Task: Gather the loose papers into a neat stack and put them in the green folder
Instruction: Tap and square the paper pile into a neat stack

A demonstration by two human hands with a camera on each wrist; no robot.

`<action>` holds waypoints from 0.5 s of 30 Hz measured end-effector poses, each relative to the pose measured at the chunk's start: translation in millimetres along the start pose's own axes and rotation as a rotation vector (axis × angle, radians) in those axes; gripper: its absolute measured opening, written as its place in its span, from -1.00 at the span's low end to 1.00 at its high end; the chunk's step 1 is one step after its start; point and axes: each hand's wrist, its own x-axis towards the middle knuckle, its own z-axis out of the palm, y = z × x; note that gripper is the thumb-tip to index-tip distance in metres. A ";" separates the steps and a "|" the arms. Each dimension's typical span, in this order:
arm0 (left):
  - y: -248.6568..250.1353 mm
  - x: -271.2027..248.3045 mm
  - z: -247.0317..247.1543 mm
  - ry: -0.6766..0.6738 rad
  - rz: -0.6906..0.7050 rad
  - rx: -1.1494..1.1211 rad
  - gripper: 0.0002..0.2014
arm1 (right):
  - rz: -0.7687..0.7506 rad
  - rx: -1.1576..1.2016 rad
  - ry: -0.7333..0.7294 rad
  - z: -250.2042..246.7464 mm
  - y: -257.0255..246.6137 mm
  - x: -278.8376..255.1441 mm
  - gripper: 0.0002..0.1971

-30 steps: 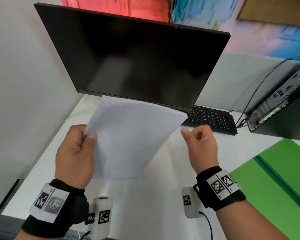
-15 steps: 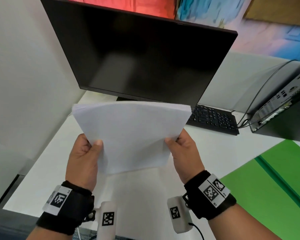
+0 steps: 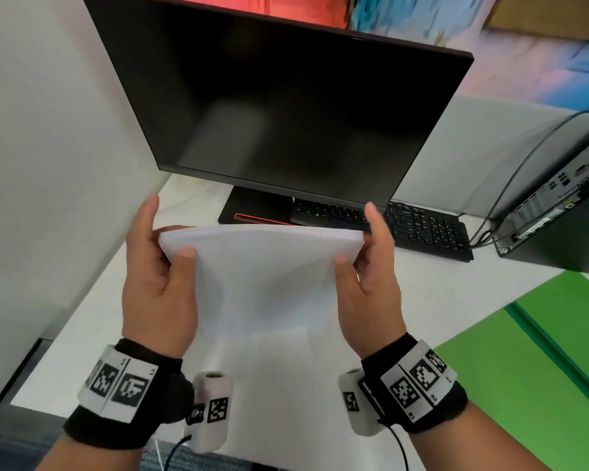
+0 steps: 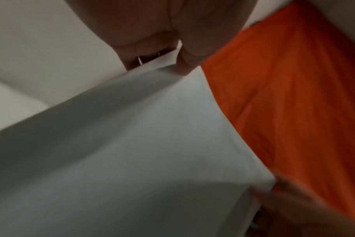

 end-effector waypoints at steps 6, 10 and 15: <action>-0.9 -4.8 5.5 -0.021 0.093 0.237 -0.49 | -0.251 -0.288 -0.024 -7.7 6.4 8.4 -0.50; 6.4 -4.8 4.9 -0.033 0.060 0.219 -0.50 | -0.192 -0.241 -0.020 -8.3 1.0 10.6 -0.55; 6.8 -5.1 3.7 0.026 -0.162 -0.068 -0.27 | 0.127 0.145 -0.009 -2.8 0.0 9.2 -0.32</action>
